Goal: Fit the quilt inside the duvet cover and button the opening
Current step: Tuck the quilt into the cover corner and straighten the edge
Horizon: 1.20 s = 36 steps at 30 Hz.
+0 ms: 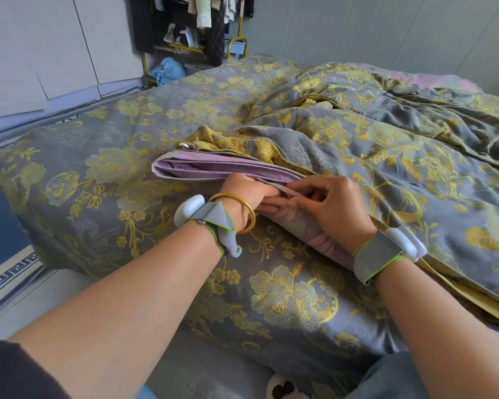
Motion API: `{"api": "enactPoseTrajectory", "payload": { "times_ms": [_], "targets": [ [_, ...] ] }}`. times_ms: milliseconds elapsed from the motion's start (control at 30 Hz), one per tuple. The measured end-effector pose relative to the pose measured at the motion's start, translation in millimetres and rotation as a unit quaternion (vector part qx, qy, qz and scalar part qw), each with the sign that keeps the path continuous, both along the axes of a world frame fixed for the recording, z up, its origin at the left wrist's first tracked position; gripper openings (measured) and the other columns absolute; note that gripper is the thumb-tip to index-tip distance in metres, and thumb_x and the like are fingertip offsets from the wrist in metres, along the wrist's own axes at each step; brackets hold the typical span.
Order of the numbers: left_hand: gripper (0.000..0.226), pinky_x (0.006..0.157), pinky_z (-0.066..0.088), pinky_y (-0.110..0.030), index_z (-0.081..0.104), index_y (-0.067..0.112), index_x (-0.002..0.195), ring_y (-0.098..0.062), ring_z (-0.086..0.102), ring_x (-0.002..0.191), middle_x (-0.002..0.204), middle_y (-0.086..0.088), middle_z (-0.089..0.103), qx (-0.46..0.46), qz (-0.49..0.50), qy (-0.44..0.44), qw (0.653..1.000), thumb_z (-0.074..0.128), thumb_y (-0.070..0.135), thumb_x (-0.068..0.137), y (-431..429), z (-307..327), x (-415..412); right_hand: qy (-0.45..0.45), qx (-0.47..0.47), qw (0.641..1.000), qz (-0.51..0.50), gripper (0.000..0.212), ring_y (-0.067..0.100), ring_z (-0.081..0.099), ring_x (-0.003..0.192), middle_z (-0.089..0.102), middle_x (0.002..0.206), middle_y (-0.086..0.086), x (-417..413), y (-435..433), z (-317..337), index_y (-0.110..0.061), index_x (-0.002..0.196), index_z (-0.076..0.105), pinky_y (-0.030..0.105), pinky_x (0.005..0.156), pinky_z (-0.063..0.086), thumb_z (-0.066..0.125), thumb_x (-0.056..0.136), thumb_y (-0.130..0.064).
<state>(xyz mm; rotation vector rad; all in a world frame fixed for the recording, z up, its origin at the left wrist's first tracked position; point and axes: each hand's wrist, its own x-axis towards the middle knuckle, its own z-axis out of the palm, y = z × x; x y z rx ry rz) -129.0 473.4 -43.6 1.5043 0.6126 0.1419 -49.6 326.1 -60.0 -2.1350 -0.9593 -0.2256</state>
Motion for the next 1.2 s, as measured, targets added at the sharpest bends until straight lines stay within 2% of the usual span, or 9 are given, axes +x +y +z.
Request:
{"api": "enactPoseTrajectory", "payload": {
  "times_ms": [100, 267, 400, 633, 733, 800, 900, 1100, 1200],
  "targets": [
    [0.017, 0.038, 0.038, -0.012, 0.056, 0.014, 0.073, -0.009, 0.062, 0.050, 0.092, -0.017, 0.072, -0.024, -0.005, -0.007, 1.000, 0.064, 0.016, 0.087, -2.6, -3.0, -3.6, 0.027, 0.030, 0.999, -0.014, 0.015, -0.004, 0.062, 0.069, 0.072, 0.079, -0.013, 0.8, 1.7, 0.7, -0.023, 0.096, 0.079, 0.007, 0.063, 0.044, 0.077, 0.081, -0.021],
    [0.014, 0.029, 0.027, -0.006, 0.060, 0.012, 0.075, 0.002, 0.050, 0.028, 0.045, 0.009, 0.062, -0.131, 0.043, -0.033, 0.990, 0.065, 0.012, 0.088, -17.4, -6.5, -7.0, 0.043, 0.007, 0.999, -0.025, 0.010, 0.000, 0.064, 0.074, 0.073, 0.079, -0.010, 4.1, 5.2, -0.5, -0.022, 0.093, 0.078, 0.008, 0.065, 0.045, 0.070, 0.087, -0.024],
    [0.014, 0.030, 0.029, -0.007, 0.058, 0.013, 0.075, 0.003, 0.051, 0.029, 0.062, 0.003, 0.063, -0.179, 0.072, -0.023, 0.981, 0.065, 0.014, 0.088, -22.9, -10.2, -8.4, 0.077, 0.020, 0.996, -0.030, 0.010, 0.006, 0.067, 0.078, 0.074, 0.082, -0.008, 3.7, 6.6, -2.7, -0.019, 0.092, 0.078, 0.021, 0.073, 0.051, 0.069, 0.088, -0.023],
    [0.010, 0.030, 0.031, -0.007, 0.060, 0.008, 0.099, 0.003, 0.052, 0.030, 0.075, -0.001, 0.064, -0.154, 0.071, 0.000, 0.986, 0.062, 0.013, 0.090, -21.1, -7.5, -12.5, 0.020, -0.029, 0.999, 0.024, 0.018, -0.007, 0.056, 0.061, 0.066, 0.072, -0.016, -3.8, 0.5, 6.9, -0.023, 0.091, 0.077, 0.006, 0.058, 0.041, 0.082, 0.074, -0.027],
    [0.006, 0.031, 0.034, -0.008, 0.060, 0.012, 0.086, 0.004, 0.053, 0.032, 0.070, 0.003, 0.064, -0.157, 0.046, 0.000, 0.987, 0.059, 0.014, 0.092, -20.3, -8.2, -13.5, -0.024, -0.039, 0.999, 0.018, 0.012, -0.008, 0.059, 0.067, 0.069, 0.075, -0.014, -3.8, 1.3, 7.2, -0.024, 0.090, 0.078, 0.006, 0.063, 0.042, 0.078, 0.079, -0.026],
    [0.015, 0.046, 0.042, -0.013, 0.059, 0.018, 0.078, 0.003, 0.058, 0.043, 0.056, 0.011, 0.066, -0.168, 0.024, 0.018, 0.985, 0.058, 0.021, 0.093, -18.7, -9.4, -13.3, -0.039, -0.037, 0.999, 0.011, 0.006, -0.002, 0.062, 0.069, 0.071, 0.076, -0.011, -3.2, 2.5, 7.5, -0.022, 0.088, 0.077, 0.016, 0.067, 0.048, 0.075, 0.082, -0.024],
    [0.017, 0.066, 0.035, -0.024, 0.059, 0.021, 0.077, -0.001, 0.055, 0.064, 0.050, 0.015, 0.065, -0.191, 0.016, 0.047, 0.980, 0.057, 0.027, 0.093, -17.1, -13.0, -12.0, -0.049, -0.036, 0.998, -0.012, 0.005, 0.008, 0.062, 0.067, 0.071, 0.072, -0.007, -3.1, 5.1, 6.7, -0.023, 0.083, 0.075, 0.029, 0.066, 0.052, 0.071, 0.086, -0.025],
    [0.011, 0.054, 0.036, -0.020, 0.063, 0.017, 0.075, -0.003, 0.053, 0.057, 0.059, 0.008, 0.065, -0.205, 0.070, 0.010, 0.976, 0.070, 0.018, 0.083, -24.5, -17.3, -14.2, -0.015, -0.051, 0.998, -0.014, 0.011, 0.014, 0.062, 0.071, 0.069, 0.073, -0.003, -2.5, 11.3, 2.4, -0.023, 0.083, 0.072, 0.025, 0.065, 0.046, 0.065, 0.091, -0.024],
    [0.006, 0.042, 0.038, -0.013, 0.071, 0.005, 0.080, 0.002, 0.050, 0.041, 0.043, 0.010, 0.058, -0.111, 0.106, -0.069, 0.986, 0.075, 0.009, 0.078, -24.0, -21.3, -11.7, 0.044, -0.024, 0.999, -0.013, 0.012, 0.009, 0.059, 0.070, 0.069, 0.076, -0.004, -1.0, 11.0, 2.6, -0.021, 0.085, 0.073, 0.017, 0.064, 0.043, 0.064, 0.092, -0.024]
  ]
}}
